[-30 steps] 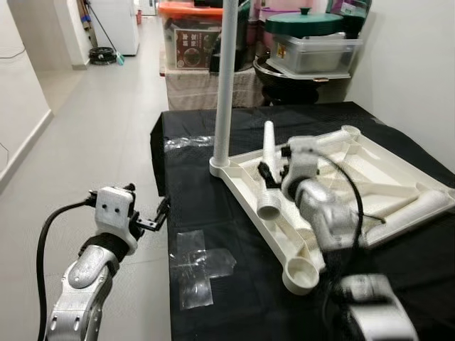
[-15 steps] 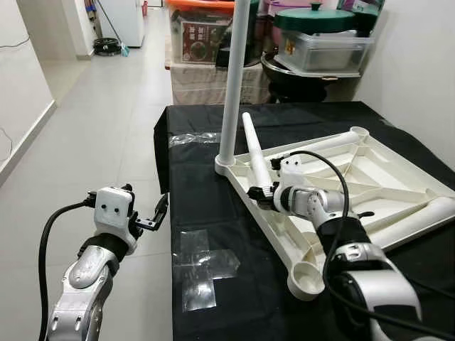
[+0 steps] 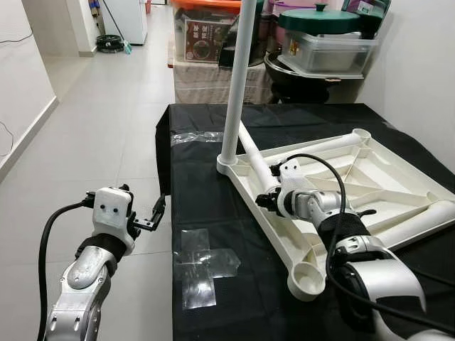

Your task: Building children table

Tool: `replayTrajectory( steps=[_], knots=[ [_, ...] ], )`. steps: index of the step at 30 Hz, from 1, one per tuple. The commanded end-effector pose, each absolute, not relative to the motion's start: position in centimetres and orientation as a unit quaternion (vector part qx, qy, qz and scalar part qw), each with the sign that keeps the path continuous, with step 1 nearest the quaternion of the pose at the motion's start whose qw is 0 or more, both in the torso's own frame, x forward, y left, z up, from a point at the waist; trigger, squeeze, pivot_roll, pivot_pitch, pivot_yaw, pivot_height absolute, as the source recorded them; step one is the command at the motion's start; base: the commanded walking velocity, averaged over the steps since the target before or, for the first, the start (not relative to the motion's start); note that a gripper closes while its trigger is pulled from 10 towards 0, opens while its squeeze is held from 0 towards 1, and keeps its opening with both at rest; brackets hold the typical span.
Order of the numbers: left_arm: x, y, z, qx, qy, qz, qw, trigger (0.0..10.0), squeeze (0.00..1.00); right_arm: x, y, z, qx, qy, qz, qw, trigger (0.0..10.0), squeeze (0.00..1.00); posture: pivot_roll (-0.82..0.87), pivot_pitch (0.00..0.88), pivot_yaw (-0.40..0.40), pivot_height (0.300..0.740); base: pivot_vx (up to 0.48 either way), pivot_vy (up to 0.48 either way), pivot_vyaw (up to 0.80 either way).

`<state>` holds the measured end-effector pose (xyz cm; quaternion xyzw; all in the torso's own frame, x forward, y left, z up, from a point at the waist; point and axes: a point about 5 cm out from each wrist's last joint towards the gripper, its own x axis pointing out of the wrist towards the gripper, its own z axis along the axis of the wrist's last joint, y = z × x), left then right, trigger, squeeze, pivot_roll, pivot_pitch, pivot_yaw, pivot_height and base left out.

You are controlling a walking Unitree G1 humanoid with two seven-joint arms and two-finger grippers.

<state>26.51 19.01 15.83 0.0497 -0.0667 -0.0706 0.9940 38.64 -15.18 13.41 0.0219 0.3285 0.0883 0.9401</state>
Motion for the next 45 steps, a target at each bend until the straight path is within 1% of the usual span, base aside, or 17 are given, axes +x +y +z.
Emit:
replayTrajectory(
  steps=[1,8,12,16,17,18,20,23,24,27,29,31,32,34,36,42,45],
  knots=[
    [26.5,19.0,15.2,0.051,-0.054,-0.071,0.995,10.0,0.00,38.6,-15.5,13.0,0.034,0.323,0.087,0.942,0.0,0.00,0.07,0.000,-0.124,0.740,0.000,0.000,0.00],
    [26.6,19.0,15.2,0.054,-0.054,-0.073,0.994,10.0,0.00,38.7,-15.8,13.1,0.029,0.309,0.077,0.948,0.0,0.00,0.06,0.000,-0.119,0.740,0.000,0.000,0.00],
    [26.5,19.1,15.3,0.056,-0.054,-0.074,0.994,10.0,0.00,39.8,-16.4,16.3,0.070,0.219,0.066,0.971,0.0,0.00,0.07,0.000,-0.110,0.740,0.000,0.000,0.00],
    [26.4,19.1,15.3,0.056,-0.054,-0.074,0.994,10.0,0.00,40.0,-16.8,17.3,0.064,0.196,0.062,0.977,0.0,0.00,0.07,0.000,-0.107,0.740,0.000,0.000,0.00],
    [26.4,19.1,15.4,0.054,-0.055,-0.080,0.994,10.0,0.00,40.2,-19.4,19.5,0.071,0.135,-0.009,0.988,0.0,0.00,0.06,0.000,-0.098,0.740,0.000,0.000,0.00],
    [26.4,19.1,15.4,0.054,-0.055,-0.080,0.994,10.0,0.00,40.2,-19.4,19.5,0.071,0.135,-0.009,0.988,0.0,0.00,0.06,0.000,-0.098,0.740,0.000,0.000,0.00],
    [26.7,18.9,15.8,0.030,-0.062,-0.092,0.993,10.0,0.00,39.9,-21.6,21.6,0.073,0.058,-0.067,0.993,0.0,0.00,0.06,0.000,-0.089,0.740,0.000,0.000,0.00],
    [26.8,18.8,16.2,0.015,-0.067,-0.100,0.993,10.0,0.00,39.6,-22.0,22.4,0.063,0.017,-0.079,0.995,0.0,0.00,0.05,0.000,-0.083,0.740,0.000,0.000,0.00],
    [26.8,18.6,16.7,-0.004,-0.074,-0.114,0.991,10.0,0.00,39.1,-22.3,23.1,0.021,-0.032,-0.091,0.995,0.0,0.00,0.05,0.000,-0.079,0.740,0.000,0.000,0.00],
    [26.8,18.4,17.1,-0.016,-0.080,-0.126,0.989,10.0,0.00,38.4,-22.6,23.6,-0.020,-0.074,-0.108,0.991,0.0,0.00,0.05,0.000,-0.077,0.740,0.000,0.000,0.00],
    [26.7,18.0,17.7,-0.045,-0.089,-0.152,0.983,10.0,0.00,36.5,-25.1,23.1,-0.061,-0.114,-0.218,0.967,0.0,0.00,0.05,0.000,-0.073,0.740,0.000,0.000,0.00],
    [26.6,17.8,18.1,-0.066,-0.097,-0.164,0.980,10.0,0.00,35.4,-24.9,23.8,-0.091,-0.166,-0.235,0.953,0.0,0.00,0.05,0.000,-0.069,0.740,0.000,0.000,0.00],
    [26.6,17.7,18.7,-0.095,-0.109,-0.177,0.974,10.0,0.00,34.3,-23.2,25.3,-0.160,-0.250,-0.208,0.932,0.0,0.00,0.04,0.000,-0.061,0.740,0.000,0.000,0.00],
    [26.6,17.7,18.7,-0.095,-0.109,-0.177,0.974,10.0,0.00,34.3,-23.2,25.3,-0.160,-0.250,-0.208,0.932,0.0,0.00,0.04,0.000,-0.061,0.740,0.000,0.000,0.00],
    [26.5,17.5,19.5,-0.130,-0.125,-0.195,0.964,10.0,0.00,32.5,-19.5,26.6,-0.253,-0.369,-0.129,0.885,0.0,0.00,0.04,0.000,-0.056,0.740,0.000,0.000,0.00],
    [26.5,17.5,19.8,-0.137,-0.128,-0.217,0.958,10.0,0.00,31.4,-17.7,26.4,-0.265,-0.427,-0.096,0.859,0.0,0.00,0.05,0.000,-0.070,0.740,0.000,0.000,0.00],
    [26.2,17.4,20.2,-0.175,-0.137,-0.223,0.949,10.0,0.00,30.2,-15.0,26.8,-0.270,-0.491,-0.037,0.827,0.0,0.00,0.05,0.000,-0.068,0.740,0.000,0.000,0.00]
  ],
)
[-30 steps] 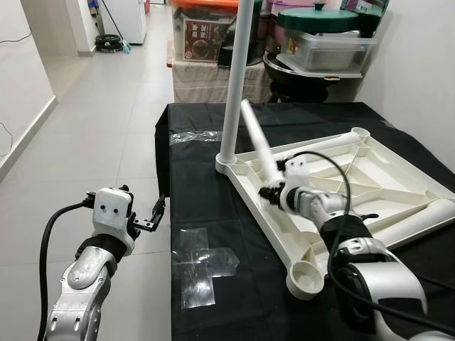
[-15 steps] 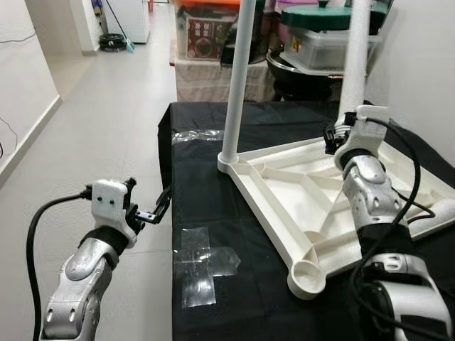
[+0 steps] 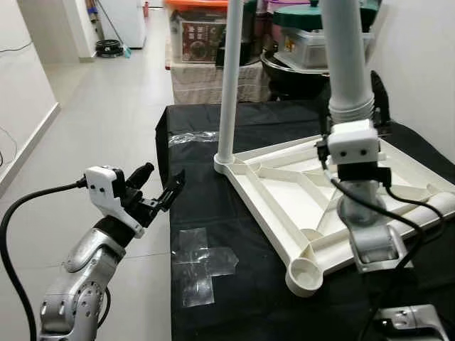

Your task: Building children table

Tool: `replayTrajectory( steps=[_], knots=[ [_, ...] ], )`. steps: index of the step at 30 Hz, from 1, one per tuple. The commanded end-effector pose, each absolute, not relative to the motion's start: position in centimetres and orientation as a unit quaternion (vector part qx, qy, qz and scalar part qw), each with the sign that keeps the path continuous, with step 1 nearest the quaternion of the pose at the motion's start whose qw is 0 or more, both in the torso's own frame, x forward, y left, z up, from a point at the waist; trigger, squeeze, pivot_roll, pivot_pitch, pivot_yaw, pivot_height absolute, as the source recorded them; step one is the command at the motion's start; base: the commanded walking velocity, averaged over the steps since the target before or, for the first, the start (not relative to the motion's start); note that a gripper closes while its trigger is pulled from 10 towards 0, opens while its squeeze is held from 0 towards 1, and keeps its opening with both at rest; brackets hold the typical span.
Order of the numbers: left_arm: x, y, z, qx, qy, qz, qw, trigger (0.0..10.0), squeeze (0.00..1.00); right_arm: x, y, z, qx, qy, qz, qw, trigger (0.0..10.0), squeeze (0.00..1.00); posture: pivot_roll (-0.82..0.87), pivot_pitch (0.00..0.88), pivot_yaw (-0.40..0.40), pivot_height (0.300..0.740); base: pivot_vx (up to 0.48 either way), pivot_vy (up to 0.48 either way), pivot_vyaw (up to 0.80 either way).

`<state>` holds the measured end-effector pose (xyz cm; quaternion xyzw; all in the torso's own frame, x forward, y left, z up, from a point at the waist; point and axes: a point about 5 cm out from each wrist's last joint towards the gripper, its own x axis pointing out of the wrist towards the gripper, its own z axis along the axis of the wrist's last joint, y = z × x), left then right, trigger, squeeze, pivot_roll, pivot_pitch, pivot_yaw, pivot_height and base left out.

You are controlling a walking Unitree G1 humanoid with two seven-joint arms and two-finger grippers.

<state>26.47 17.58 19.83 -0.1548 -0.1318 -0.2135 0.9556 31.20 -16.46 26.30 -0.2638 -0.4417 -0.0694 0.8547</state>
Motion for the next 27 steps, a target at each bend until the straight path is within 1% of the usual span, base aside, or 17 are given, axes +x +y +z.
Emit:
replayTrajectory(
  steps=[1,2,3,5,6,7,8,9,10,11,15,16,18,20,24,27],
  knots=[
    [26.2,17.4,20.2,-0.175,-0.137,-0.223,0.949,10.0,0.00,30.2,-15.0,26.8,-0.270,-0.491,-0.037,0.827,0.0,0.00,0.05,0.000,-0.068,0.740,0.000,0.000,0.00],
    [26.0,17.3,20.7,-0.201,-0.146,-0.241,0.938,10.0,0.00,29.7,-13.9,26.0,-0.283,-0.509,0.006,0.813,0.0,0.00,0.06,0.000,-0.066,0.740,0.000,0.000,0.00],
    [26.0,17.3,20.7,-0.201,-0.146,-0.241,0.938,10.0,0.00,29.7,-13.9,26.0,-0.283,-0.509,0.006,0.813,0.0,0.00,0.06,0.000,-0.066,0.740,0.000,0.000,0.00],
    [25.7,17.1,21.4,-0.220,-0.156,-0.266,0.925,10.0,0.00,29.6,-13.3,25.1,-0.296,-0.506,0.040,0.809,0.0,0.00,0.06,0.000,-0.068,0.740,0.000,0.000,0.00],
    [25.7,17.1,21.4,-0.220,-0.156,-0.266,0.925,10.0,0.00,29.6,-13.3,25.1,-0.296,-0.506,0.040,0.809,0.0,0.00,0.06,0.000,-0.068,0.740,0.000,0.000,0.00],
    [25.5,17.1,21.6,-0.229,-0.158,-0.277,0.920,10.0,0.00,29.5,-13.0,24.7,-0.304,-0.507,0.050,0.805,0.0,0.00,0.06,0.000,-0.068,0.740,0.000,0.000,0.00],
    [25.2,16.7,22.4,-0.232,-0.164,-0.309,0.908,10.0,0.00,29.6,-12.8,24.0,-0.313,-0.498,0.071,0.806,0.0,0.00,0.06,0.000,-0.072,0.740,0.000,0.000,0.00],
    [25.2,16.7,22.4,-0.232,-0.164,-0.309,0.908,10.0,0.00,29.6,-12.8,24.0,-0.313,-0.498,0.071,0.806,0.0,0.00,0.06,0.000,-0.072,0.740,0.000,0.000,0.00],
    [24.8,16.0,23.5,-0.228,-0.174,-0.352,0.891,10.0,0.00,29.5,-12.4,23.2,-0.326,-0.499,0.102,0.796,0.0,0.00,0.06,0.000,-0.075,0.740,0.000,0.000,0.00],
    [24.8,15.8,23.9,-0.224,-0.179,-0.365,0.886,10.0,0.00,29.5,-12.1,22.9,-0.332,-0.497,0.120,0.793,0.0,0.00,0.06,0.000,-0.074,0.740,0.000,0.000,0.00],
    [25.0,15.5,24.4,-0.217,-0.184,-0.378,0.881,10.0,0.00,29.6,-11.6,22.3,-0.339,-0.488,0.150,0.790,0.0,0.00,0.06,0.000,-0.070,0.740,0.000,0.000,0.00],
    [25.0,15.1,25.5,-0.213,-0.194,-0.399,0.870,10.0,0.00,29.7,-11.1,21.5,-0.345,-0.468,0.180,0.793,0.0,0.00,0.05,0.000,-0.067,0.740,0.000,0.000,0.00],
    [25.0,15.0,25.9,-0.212,-0.199,-0.407,0.866,10.0,0.00,29.8,-11.1,21.3,-0.345,-0.463,0.185,0.795,0.0,0.00,0.05,0.000,-0.067,0.740,0.000,0.000,0.00],
    [25.1,14.7,26.5,-0.207,-0.205,-0.421,0.859,10.0,0.00,29.6,-11.2,21.1,-0.344,-0.467,0.188,0.793,0.0,0.00,0.05,0.000,-0.065,0.740,0.000,0.000,0.00],
    [25.8,14.7,26.8,-0.206,-0.203,-0.427,0.857,10.0,0.00,29.5,-11.2,21.1,-0.346,-0.477,0.194,0.784,0.0,0.00,0.04,0.000,-0.060,0.740,0.000,0.000,0.00],
    [26.2,14.4,27.8,-0.209,-0.217,-0.436,0.848,10.0,0.00,29.4,-11.0,20.8,-0.348,-0.474,0.205,0.782,0.0,0.00,0.04,0.000,-0.059,0.740,0.000,0.000,0.00]
  ],
)
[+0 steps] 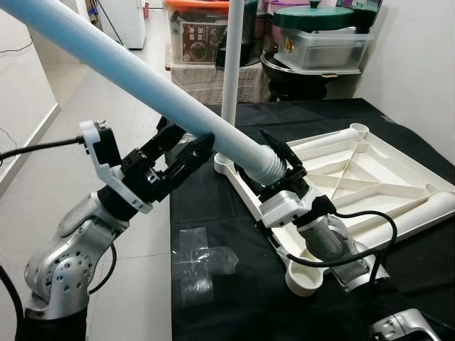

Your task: Building children table

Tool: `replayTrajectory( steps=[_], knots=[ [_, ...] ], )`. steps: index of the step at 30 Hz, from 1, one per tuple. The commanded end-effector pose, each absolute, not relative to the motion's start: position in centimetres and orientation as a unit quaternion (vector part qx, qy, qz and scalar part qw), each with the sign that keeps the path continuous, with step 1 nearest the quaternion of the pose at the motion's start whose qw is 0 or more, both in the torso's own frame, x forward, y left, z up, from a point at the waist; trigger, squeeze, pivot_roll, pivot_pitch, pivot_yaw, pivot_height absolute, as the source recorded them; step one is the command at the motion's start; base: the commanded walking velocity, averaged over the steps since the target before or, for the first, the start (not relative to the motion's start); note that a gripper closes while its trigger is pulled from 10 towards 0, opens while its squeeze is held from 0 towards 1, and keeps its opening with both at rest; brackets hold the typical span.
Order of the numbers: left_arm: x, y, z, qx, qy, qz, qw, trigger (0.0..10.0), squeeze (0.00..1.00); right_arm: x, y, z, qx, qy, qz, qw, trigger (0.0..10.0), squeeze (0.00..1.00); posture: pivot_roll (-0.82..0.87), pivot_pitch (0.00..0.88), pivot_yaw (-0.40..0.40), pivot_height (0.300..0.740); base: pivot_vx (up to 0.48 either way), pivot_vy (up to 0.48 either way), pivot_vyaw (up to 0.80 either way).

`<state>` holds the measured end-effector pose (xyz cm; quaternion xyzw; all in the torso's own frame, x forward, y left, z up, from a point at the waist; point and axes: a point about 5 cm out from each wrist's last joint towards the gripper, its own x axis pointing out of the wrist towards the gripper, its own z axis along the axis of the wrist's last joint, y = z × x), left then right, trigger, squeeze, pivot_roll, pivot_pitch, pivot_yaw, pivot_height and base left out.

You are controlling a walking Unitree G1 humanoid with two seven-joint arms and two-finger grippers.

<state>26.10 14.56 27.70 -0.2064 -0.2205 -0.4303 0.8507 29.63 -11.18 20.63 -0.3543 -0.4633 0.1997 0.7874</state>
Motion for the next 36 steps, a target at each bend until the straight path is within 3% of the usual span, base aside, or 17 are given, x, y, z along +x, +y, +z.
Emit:
replayTrajectory(
  steps=[1,11,12,21,33,34,35,36],
  knots=[
    [26.3,14.3,28.2,-0.208,-0.223,-0.439,0.845,10.0,0.00,29.4,-11.0,20.7,-0.349,-0.473,0.208,0.782,0.0,0.00,0.04,0.000,-0.058,0.740,0.000,0.000,0.00],
    [27.0,13.7,31.0,-0.216,-0.274,-0.444,0.825,10.0,0.00,29.3,-10.6,20.0,-0.343,-0.459,0.234,0.785,0.0,0.00,0.03,0.000,-0.058,0.740,0.000,0.000,0.00],
    [26.9,13.7,31.0,-0.215,-0.277,-0.449,0.822,0.0,0.00,29.4,-10.6,20.0,-0.343,-0.457,0.235,0.787,0.0,0.00,0.03,0.000,-0.057,0.740,0.000,0.000,0.00],
    [26.2,13.4,30.4,-0.216,-0.272,-0.464,0.815,0.0,0.00,29.9,-10.8,19.8,-0.314,-0.419,0.239,0.818,0.0,0.00,0.03,0.000,-0.059,0.740,0.000,0.000,0.00],
    [26.4,13.1,30.1,-0.206,-0.260,-0.462,0.823,0.0,0.00,30.8,-10.9,20.0,-0.300,-0.390,0.240,0.837,0.0,0.00,0.03,0.000,-0.066,0.740,0.000,0.000,0.00],
    [26.7,13.1,29.9,-0.205,-0.251,-0.450,0.832,3.7,0.00,31.1,-11.0,19.9,-0.303,-0.375,0.229,0.846,10.0,0.00,0.03,0.000,-0.066,0.740,0.000,0.000,0.00],
    [26.8,13.1,29.8,-0.206,-0.248,-0.447,0.835,3.7,0.00,31.3,-11.0,19.9,-0.304,-0.370,0.226,0.848,10.0,0.00,0.03,0.000,-0.066,0.740,0.000,0.000,0.00],
    [26.9,13.1,29.8,-0.205,-0.246,-0.446,0.836,10.0,0.00,31.3,-11.0,19.8,-0.293,-0.364,0.231,0.854,10.0,0.00,0.03,0.000,-0.066,0.740,0.000,0.000,0.00]
  ],
)
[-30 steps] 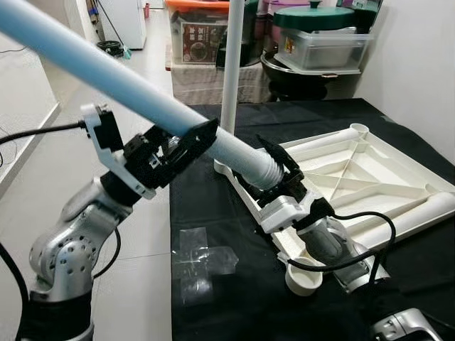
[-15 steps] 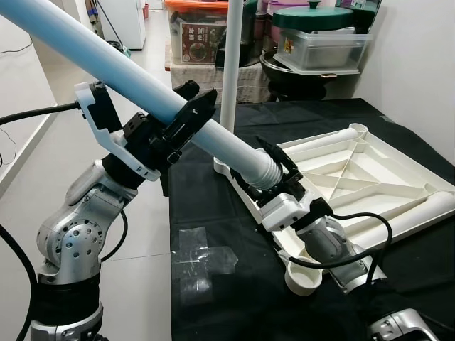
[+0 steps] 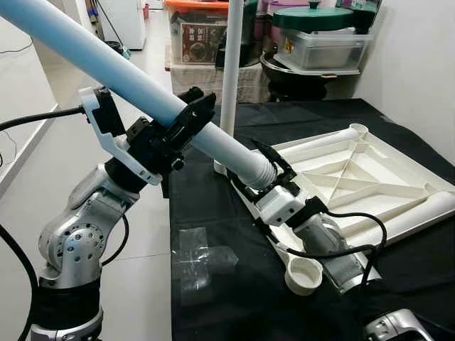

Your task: Building children table

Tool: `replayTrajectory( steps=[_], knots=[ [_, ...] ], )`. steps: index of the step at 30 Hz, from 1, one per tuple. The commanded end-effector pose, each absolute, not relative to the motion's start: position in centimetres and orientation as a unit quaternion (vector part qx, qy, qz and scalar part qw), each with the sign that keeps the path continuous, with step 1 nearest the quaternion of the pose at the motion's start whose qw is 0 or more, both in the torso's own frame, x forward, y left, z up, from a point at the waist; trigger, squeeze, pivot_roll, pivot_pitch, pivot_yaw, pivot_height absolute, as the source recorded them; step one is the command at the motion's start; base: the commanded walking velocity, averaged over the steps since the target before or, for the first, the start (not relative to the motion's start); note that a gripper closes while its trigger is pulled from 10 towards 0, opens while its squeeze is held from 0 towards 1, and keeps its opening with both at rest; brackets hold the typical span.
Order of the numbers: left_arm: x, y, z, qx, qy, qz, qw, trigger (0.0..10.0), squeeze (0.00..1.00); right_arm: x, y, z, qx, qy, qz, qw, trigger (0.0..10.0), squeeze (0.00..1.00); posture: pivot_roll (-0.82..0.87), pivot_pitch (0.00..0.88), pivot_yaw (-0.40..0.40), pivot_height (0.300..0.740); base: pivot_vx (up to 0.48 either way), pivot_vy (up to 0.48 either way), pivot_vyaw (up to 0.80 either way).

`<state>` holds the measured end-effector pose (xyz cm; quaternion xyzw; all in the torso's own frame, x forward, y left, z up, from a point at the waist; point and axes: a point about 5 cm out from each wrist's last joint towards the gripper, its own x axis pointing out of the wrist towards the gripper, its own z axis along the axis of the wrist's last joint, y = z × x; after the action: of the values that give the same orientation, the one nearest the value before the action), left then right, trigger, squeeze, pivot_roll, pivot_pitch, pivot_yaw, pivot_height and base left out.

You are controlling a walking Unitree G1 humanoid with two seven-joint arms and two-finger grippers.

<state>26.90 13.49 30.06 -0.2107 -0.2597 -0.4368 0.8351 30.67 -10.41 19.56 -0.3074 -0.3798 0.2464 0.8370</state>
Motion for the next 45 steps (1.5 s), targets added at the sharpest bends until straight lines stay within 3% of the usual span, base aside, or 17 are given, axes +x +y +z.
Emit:
replayTrajectory(
  steps=[1,2,3,7,10,19,20,31,45],
  knots=[
    [26.9,13.1,29.7,-0.204,-0.245,-0.446,0.836,10.0,0.00,31.3,-11.0,19.8,-0.284,-0.360,0.236,0.857,10.0,0.00,0.03,0.000,-0.066,0.740,0.000,0.000,0.00],
    [26.9,13.1,29.8,-0.203,-0.245,-0.447,0.836,10.0,0.00,31.2,-11.1,19.8,-0.277,-0.358,0.241,0.859,10.0,0.00,0.03,0.000,-0.066,0.740,0.000,0.000,0.00],
    [26.8,13.1,29.8,-0.199,-0.243,-0.448,0.837,10.0,0.00,31.4,-11.1,19.7,-0.270,-0.342,0.246,0.866,10.0,1.00,0.03,0.000,-0.065,0.740,0.000,0.000,0.00],
    [26.9,13.2,29.5,-0.181,-0.233,-0.450,0.843,10.0,0.00,31.9,-11.2,18.4,-0.251,-0.269,0.284,0.885,10.0,1.00,0.03,0.000,-0.060,0.740,0.000,0.000,0.00],
    [26.8,12.9,29.3,-0.159,-0.225,-0.455,0.847,10.0,0.00,31.8,-11.1,16.8,-0.194,-0.163,0.359,0.898,10.0,1.00,0.03,0.000,-0.062,0.740,0.000,0.000,0.00],
    [26.9,13.7,29.1,-0.134,-0.222,-0.445,0.857,10.0,0.00,30.4,-11.4,17.9,-0.115,-0.046,0.493,0.861,10.0,1.00,0.03,0.000,-0.058,0.740,0.000,0.000,0.00],
    [26.8,13.8,29.1,-0.126,-0.217,-0.450,0.857,10.0,0.00,30.1,-11.6,18.1,-0.115,-0.017,0.515,0.849,10.0,0.00,0.03,0.000,-0.059,0.740,0.000,0.000,0.00],
    [26.4,13.4,28.2,-0.109,-0.178,-0.496,0.843,10.0,0.00,29.1,-11.4,20.3,-0.168,-0.016,0.577,0.799,10.0,0.00,0.03,0.000,-0.047,0.740,0.000,0.000,0.00],
    [26.3,11.5,26.9,-0.118,-0.130,-0.563,0.808,10.0,0.00,30.5,-9.5,22.5,-0.151,-0.039,0.546,0.823,10.0,0.00,0.02,0.000,-0.038,0.740,0.000,0.000,0.00]
  ],
)
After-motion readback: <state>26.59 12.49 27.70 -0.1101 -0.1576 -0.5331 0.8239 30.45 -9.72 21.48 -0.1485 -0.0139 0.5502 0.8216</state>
